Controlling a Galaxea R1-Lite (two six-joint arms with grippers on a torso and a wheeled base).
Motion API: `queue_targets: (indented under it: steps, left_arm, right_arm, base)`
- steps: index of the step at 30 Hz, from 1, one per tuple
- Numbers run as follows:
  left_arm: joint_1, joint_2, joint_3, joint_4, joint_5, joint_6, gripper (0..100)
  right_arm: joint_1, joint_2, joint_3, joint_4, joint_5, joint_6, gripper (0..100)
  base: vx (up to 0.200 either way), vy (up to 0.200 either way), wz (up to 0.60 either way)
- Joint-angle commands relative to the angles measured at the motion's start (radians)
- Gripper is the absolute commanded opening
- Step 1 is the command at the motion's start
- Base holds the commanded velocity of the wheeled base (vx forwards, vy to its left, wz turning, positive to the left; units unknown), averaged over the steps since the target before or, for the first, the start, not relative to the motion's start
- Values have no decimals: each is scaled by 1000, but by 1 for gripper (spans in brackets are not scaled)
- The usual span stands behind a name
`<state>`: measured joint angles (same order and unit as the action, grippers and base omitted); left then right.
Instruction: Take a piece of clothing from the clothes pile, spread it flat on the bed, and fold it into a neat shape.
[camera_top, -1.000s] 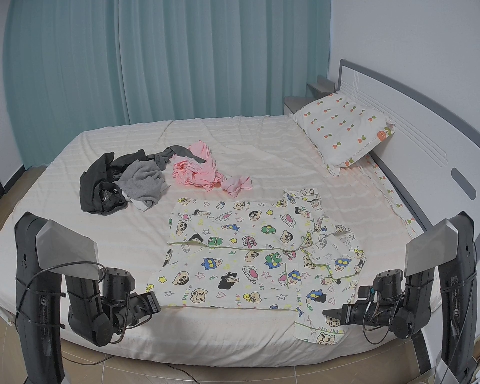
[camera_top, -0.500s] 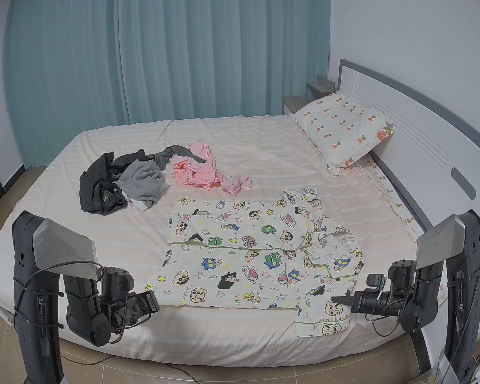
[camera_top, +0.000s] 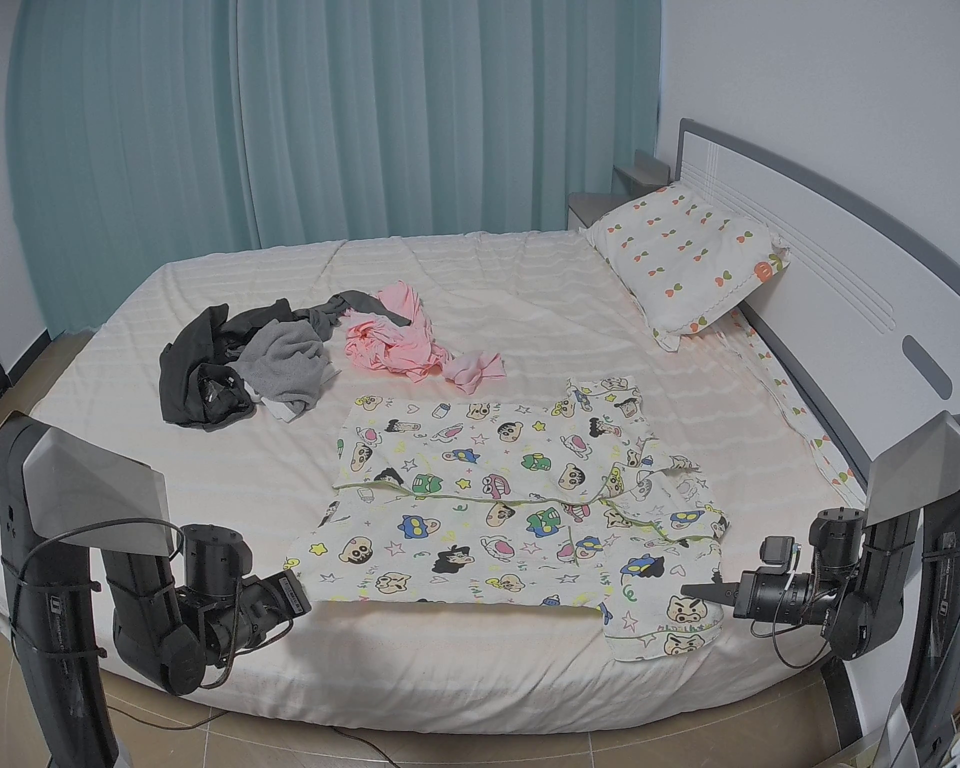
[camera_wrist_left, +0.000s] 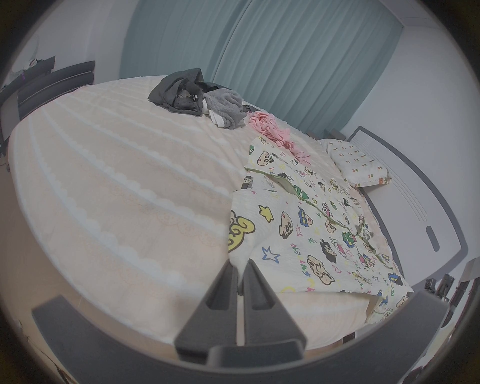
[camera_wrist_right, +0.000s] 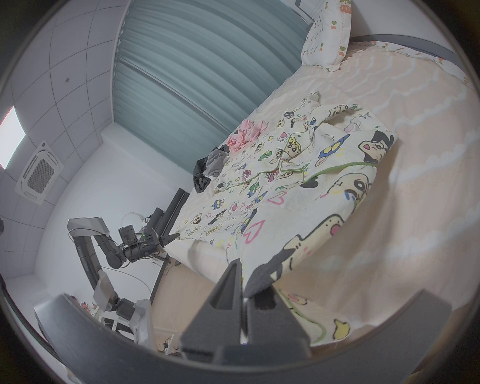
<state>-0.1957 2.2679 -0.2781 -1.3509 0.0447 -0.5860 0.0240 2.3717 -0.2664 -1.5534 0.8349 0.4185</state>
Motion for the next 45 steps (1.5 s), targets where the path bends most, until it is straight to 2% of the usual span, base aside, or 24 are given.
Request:
queue_targets:
  steps: [1,7,21,34,35,39,41,42,44,45]
  left_arm:
    - [-1,-41,28,-1,0,0,0]
    - [-1,-54,79,-33,0,2,0]
    - [-11,-48,266,-160,-6,-3,0]
    - [-28,36,264,-220,0,-3,0]
    - [-28,36,264,-220,0,-3,0]
    - [-28,35,258,-220,1,-3,0]
    - [-27,33,252,-220,1,-3,0]
    - [-27,33,252,-220,1,-3,0]
    - [-25,28,249,-220,1,-3,0]
    - [-25,27,249,-220,1,-3,0]
  right_arm:
    - [-3,-45,35,-10,16,-3,0]
    - [-9,-69,81,-10,30,-24,0]
    - [-41,-60,211,-10,38,-165,0]
    - [-35,50,171,-10,20,-165,0]
    - [-38,67,170,-10,16,-165,100]
    - [-30,106,164,-11,-45,-181,100]
    - [-16,119,145,-10,-83,-218,100]
    - [-16,119,145,-10,-83,-218,100]
    - [17,152,118,-10,-137,-245,100]
    - [19,152,118,-10,-138,-245,100]
  base:
    - [0,0,0]
    - [0,0,0]
    - [0,0,0]
    - [0,0,0]
    - [0,0,0]
    - [0,0,0]
    - [0,0,0]
    - [0,0,0]
    - [0,0,0]
    - [0,0,0]
